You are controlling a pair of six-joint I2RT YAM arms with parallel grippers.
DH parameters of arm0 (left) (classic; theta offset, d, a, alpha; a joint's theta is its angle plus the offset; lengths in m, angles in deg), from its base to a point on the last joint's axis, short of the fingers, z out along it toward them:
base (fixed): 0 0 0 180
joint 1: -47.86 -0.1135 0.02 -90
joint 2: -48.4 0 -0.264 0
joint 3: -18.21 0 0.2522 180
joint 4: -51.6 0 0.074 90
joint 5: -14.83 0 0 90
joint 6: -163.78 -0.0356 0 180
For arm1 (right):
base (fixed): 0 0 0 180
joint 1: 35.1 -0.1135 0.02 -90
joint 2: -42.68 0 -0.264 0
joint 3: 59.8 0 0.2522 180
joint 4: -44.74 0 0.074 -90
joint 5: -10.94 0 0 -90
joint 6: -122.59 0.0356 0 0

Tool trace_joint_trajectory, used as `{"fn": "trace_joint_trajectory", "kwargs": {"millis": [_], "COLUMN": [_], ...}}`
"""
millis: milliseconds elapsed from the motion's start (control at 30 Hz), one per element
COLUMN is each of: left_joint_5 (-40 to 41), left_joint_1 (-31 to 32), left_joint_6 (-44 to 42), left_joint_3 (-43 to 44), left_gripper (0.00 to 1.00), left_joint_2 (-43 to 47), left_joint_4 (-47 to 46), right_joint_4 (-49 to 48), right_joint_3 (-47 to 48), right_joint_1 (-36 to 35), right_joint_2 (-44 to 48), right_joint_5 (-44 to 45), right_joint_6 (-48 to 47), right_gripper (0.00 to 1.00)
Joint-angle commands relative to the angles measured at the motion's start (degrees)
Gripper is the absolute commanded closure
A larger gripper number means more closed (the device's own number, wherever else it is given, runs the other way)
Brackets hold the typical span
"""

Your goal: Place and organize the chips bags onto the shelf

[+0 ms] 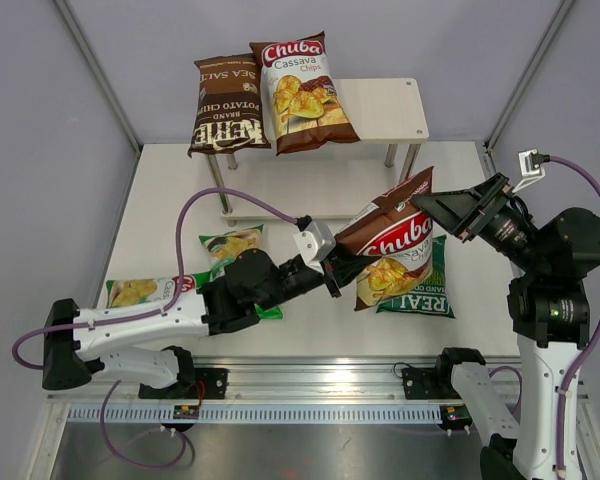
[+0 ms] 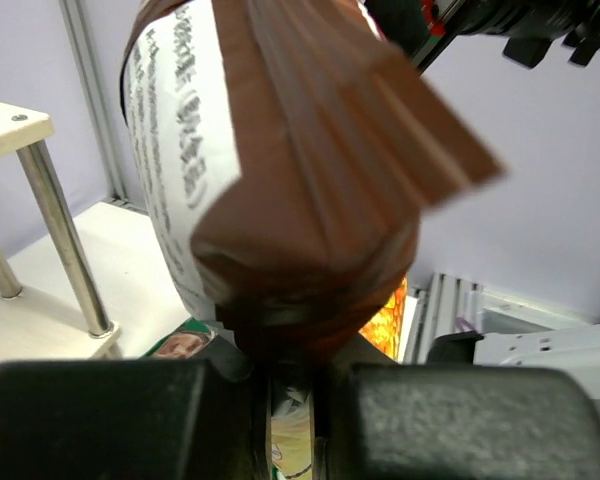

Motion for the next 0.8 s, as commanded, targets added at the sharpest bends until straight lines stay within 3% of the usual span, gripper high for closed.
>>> {"fn": "trace_joint_trajectory", "kwargs": {"millis": [0,67,133,167,300,567,667,767], "left_joint_5": [-3.43,-3.0,-1.51,0.59,5.87,25.21,29.34,32.06], "left_joint_1": [0.68,0.68,0.68,0.77,0.68,0.51,0.42,0.33], "left_joint_6": [4.87,7.25,9.87,10.67,14.72,23.95,26.14,27.03], "left_joint_3": [-1.21,-1.92,-2.36,-2.63,-4.12,-2.99,-0.18,2.98], "left_gripper": [0.94,0.94,0.93,0.93,0.92,0.94,0.95,0.97], "left_joint_2": [3.2,4.61,5.66,6.97,10.41,17.0,17.8,17.01], "left_joint_4": [-10.55,-11.16,-10.99,-10.9,-10.73,-4.23,-2.29,-2.81], "right_joint_4": [-4.37,-4.82,-2.63,-1.06,6.5,12.67,8.91,-6.79], "right_joint_3": [-0.94,-0.86,0.01,0.8,5.1,7.76,1.73,-10.29], "right_joint_1": [-1.07,-0.99,-1.07,-1.07,-1.07,-1.07,-1.07,-1.07], "right_joint_2": [0.38,0.12,0.03,0.03,0.99,4.85,7.92,11.0], "right_joint_5": [-2.48,-2.57,-2.05,-0.13,5.86,11.23,7.64,-0.27], "right_joint_6": [1.99,1.56,-1.5,-3.0,-7.4,-10.4,-5.23,9.42], "right_gripper": [0.26,0.22,0.03,0.01,0.0,0.01,0.0,0.01]}}
